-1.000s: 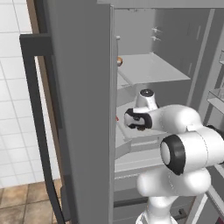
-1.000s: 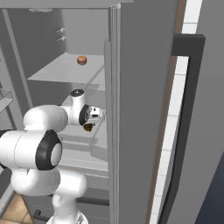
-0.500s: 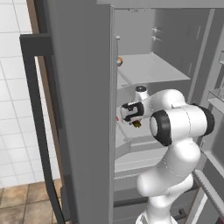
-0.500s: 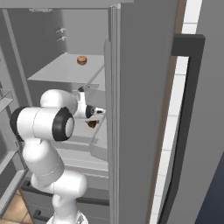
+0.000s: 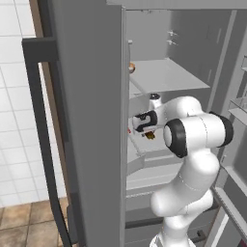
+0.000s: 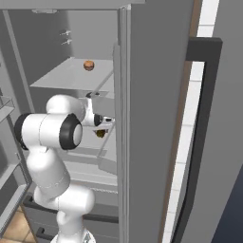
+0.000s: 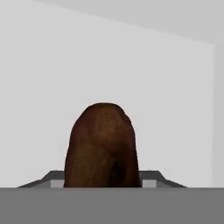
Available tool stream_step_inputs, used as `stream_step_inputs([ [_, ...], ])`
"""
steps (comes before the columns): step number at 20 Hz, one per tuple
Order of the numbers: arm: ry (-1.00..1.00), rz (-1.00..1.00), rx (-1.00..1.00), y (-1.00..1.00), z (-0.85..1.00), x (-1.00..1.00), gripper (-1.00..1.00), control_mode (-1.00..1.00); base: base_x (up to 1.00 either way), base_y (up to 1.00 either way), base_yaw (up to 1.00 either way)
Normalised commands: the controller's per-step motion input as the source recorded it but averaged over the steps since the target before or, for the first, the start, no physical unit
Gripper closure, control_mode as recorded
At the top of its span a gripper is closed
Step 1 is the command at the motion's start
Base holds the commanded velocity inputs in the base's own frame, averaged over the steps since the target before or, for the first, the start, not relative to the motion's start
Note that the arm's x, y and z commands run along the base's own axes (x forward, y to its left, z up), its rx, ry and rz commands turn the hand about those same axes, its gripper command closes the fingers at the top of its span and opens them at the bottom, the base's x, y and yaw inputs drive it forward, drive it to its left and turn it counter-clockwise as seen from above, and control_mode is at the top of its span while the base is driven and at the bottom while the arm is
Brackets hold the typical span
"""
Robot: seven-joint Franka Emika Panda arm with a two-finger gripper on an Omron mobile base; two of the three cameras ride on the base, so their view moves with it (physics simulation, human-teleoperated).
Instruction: Place the sweet potato in the correct fridge rack based on whether it is a fruit or vegetable. Finally, close the fridge door.
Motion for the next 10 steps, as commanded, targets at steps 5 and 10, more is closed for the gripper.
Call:
stream_step_inputs([
  [5,-0.05,0.0,0.0,0.0,-0.25,-0.18,-1.0,-1.0,0.0,0.0,0.0],
  [10,-0.07,0.0,0.01,0.0,-0.01,-0.27,-1.0,-1.0,0.0,0.0,0.0],
])
